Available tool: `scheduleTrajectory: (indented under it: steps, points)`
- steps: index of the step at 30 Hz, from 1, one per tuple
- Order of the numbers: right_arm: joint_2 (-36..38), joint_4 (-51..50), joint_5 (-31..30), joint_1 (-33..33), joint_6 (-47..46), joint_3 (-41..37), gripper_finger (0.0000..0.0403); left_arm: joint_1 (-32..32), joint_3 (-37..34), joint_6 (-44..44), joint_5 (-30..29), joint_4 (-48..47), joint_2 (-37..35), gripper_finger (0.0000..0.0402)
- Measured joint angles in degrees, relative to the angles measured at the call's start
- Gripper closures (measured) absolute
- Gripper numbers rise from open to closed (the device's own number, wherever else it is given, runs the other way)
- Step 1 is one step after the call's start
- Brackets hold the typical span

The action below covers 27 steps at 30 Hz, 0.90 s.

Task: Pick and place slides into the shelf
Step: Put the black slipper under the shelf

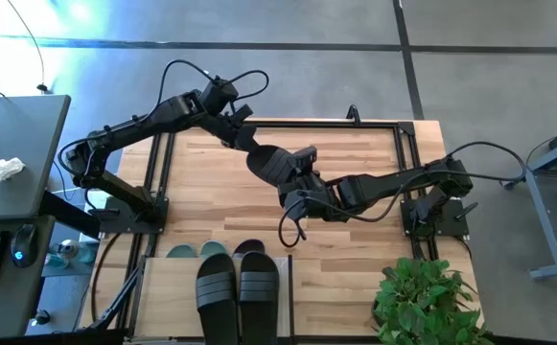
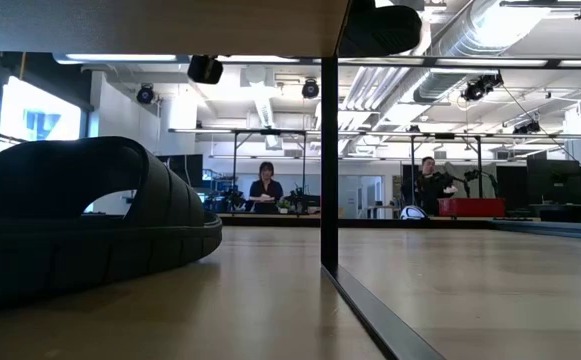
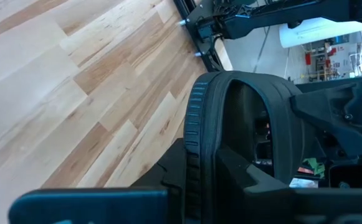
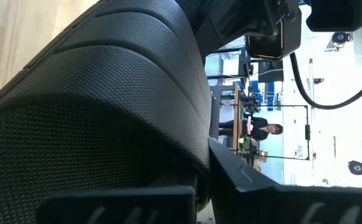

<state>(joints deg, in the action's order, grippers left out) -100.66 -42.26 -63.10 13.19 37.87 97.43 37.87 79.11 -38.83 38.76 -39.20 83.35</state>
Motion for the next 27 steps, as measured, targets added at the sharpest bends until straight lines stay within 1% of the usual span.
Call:
scheduleTrajectory:
  steps: [4, 9, 12, 15, 17, 20, 24, 27]
  points:
    - [0.00, -0.07, 0.38, 0.00, -2.92, 0.00, 0.0393, -0.02, 0.00, 0.89, -1.74, -0.07, 0.00, 0.0369]
    - [1.38, 0.31, 1.16, 1.55, -3.85, -0.07, 0.0360, -0.02, 0.02, 3.60, -3.98, -2.55, 0.00, 0.0369]
    - [3.35, 0.01, 2.03, 2.32, -7.33, -0.06, 0.0332, 0.03, 0.07, 5.24, -7.20, -4.05, -0.02, 0.0369]
    - [5.79, -1.76, 4.15, 3.10, -12.01, -0.02, 0.0304, 0.09, -0.06, 7.02, -11.76, -5.89, 0.09, 0.0369]
    - [7.42, -3.28, 6.30, 3.69, -16.80, 0.00, 0.0289, 0.15, -0.07, 9.27, -13.06, -6.87, 0.13, 0.0369]
    - [10.77, -5.88, 12.48, 3.71, -26.35, 0.00, 0.0274, 0.06, 0.01, 14.58, -13.19, -10.39, 0.28, 0.0369]
    - [13.92, -11.15, 21.45, 1.12, -39.00, 0.02, 0.0272, -0.04, -0.01, 19.55, -11.57, -13.14, 2.56, 0.0369]
    - [14.93, -17.29, 24.36, -0.13, -45.69, 0.02, 0.0280, 0.04, 0.04, 23.56, -10.77, -14.74, 4.53, 0.0369]
